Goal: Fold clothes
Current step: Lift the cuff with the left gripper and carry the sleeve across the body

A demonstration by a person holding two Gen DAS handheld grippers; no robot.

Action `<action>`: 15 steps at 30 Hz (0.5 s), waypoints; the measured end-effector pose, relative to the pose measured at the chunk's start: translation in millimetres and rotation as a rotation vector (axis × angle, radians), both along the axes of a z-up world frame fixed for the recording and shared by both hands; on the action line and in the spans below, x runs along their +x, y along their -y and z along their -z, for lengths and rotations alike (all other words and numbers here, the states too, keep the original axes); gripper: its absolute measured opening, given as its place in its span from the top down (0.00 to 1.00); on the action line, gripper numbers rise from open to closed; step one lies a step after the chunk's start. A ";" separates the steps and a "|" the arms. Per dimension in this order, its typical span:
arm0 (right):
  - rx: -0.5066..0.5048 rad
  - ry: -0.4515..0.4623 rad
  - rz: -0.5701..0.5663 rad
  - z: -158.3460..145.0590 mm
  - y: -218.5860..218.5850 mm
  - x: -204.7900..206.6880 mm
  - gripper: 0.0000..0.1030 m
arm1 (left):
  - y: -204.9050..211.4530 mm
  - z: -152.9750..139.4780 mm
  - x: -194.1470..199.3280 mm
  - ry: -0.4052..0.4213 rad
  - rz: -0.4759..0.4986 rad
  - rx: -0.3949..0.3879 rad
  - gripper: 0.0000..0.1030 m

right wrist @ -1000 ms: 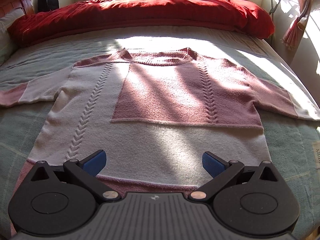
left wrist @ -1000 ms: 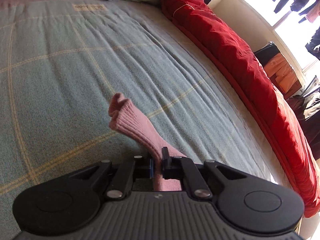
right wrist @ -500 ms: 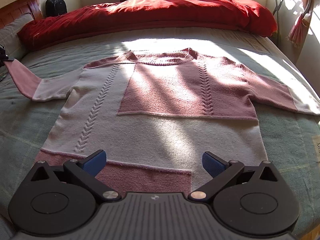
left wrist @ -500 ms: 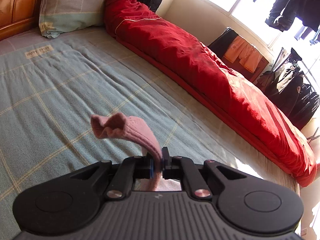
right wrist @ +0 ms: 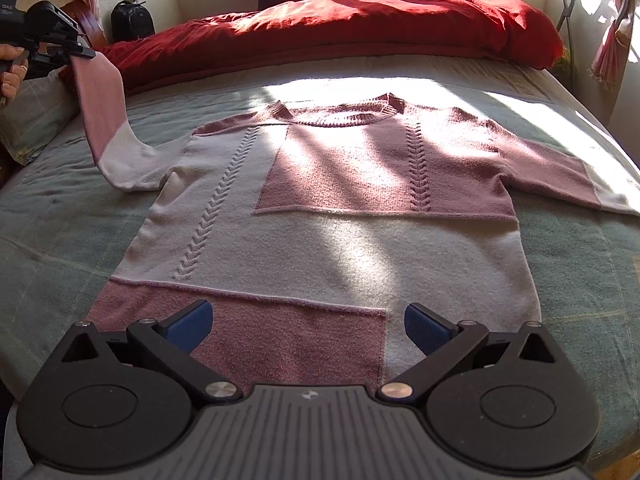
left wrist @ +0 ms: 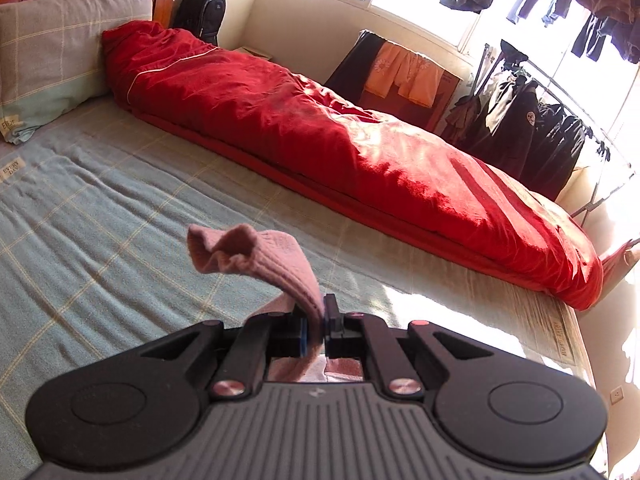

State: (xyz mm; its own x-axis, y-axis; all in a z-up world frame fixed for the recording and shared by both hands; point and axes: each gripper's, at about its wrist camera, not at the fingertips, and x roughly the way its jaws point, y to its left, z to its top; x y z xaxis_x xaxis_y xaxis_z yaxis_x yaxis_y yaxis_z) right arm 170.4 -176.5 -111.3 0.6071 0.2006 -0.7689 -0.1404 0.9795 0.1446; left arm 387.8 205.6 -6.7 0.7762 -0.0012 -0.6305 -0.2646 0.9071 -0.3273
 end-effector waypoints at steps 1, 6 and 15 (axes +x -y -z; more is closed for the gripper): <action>0.003 0.002 0.003 0.2 2.0 -0.6 0.00 | 7.6 -2.8 2.2 0.001 0.012 0.012 0.95; 0.010 0.002 0.021 5.3 13.2 -3.5 0.00 | 37.2 -12.9 11.5 0.000 0.043 0.027 0.95; 0.051 0.007 0.040 8.6 26.8 -5.8 0.00 | 86.3 -21.1 29.1 -0.015 0.100 0.029 0.95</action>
State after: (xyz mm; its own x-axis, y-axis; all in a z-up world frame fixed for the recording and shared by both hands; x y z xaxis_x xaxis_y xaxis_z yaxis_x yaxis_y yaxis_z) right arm 164.6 -203.2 -119.9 0.6205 0.2147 -0.7543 -0.1025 0.9758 0.1933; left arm 416.9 119.3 14.4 0.7634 -0.0598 -0.6431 -0.1767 0.9384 -0.2970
